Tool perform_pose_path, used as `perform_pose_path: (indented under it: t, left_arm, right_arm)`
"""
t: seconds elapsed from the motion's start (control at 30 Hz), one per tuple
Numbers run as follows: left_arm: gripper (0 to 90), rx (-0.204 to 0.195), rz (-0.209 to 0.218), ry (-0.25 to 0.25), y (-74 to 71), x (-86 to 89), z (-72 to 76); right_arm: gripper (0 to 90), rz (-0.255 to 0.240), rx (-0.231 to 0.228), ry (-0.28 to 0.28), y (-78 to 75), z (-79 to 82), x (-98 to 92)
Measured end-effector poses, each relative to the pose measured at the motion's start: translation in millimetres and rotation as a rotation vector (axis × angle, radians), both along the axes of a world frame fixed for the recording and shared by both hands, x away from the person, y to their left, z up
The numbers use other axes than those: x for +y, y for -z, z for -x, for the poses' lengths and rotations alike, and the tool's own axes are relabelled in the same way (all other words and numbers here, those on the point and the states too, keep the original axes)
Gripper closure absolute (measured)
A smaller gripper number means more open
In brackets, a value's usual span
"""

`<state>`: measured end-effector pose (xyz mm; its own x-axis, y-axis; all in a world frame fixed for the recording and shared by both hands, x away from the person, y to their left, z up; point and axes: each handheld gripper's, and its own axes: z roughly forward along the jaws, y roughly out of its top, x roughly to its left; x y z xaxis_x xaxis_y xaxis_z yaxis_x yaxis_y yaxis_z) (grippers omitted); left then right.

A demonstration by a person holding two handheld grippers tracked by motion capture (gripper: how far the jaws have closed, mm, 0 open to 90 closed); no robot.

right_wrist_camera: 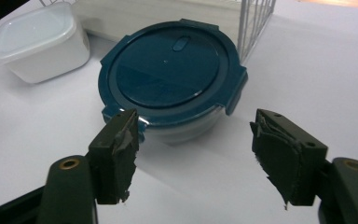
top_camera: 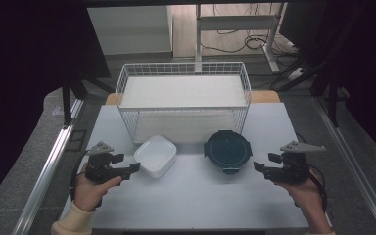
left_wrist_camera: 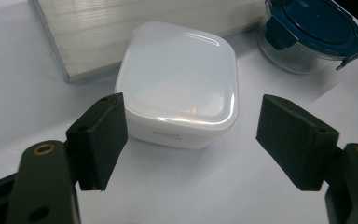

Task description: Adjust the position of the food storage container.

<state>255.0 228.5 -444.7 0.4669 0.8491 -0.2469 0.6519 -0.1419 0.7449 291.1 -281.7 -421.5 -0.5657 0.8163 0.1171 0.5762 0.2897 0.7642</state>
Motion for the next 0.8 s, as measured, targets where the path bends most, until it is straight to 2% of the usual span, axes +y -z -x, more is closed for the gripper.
perform_pose_path:
  t: [0.3, 0.57, 0.7, 0.8]
  left_arm:
    - [24.1, 0.009, -0.002, 0.006, 2.6, 1.0, -0.5]
    - [24.0, 0.013, -0.007, 0.002, 4.2, 1.2, -1.6]
    - [23.9, 0.015, -0.011, 0.002, 5.0, 1.3, -1.9]
    - [23.9, 0.014, -0.012, 0.001, 5.0, 1.5, -2.1]
  right_arm:
    - [49.0, 0.009, 0.032, -0.023, -4.8, -28.3, 18.8]
    - [71.2, 0.039, 0.064, 0.007, -10.8, -72.5, 12.4]
    - [83.2, 0.053, 0.083, 0.011, -9.6, -93.5, 13.0]
    - [88.6, 0.075, 0.097, 0.009, -7.6, -107.4, 14.5]
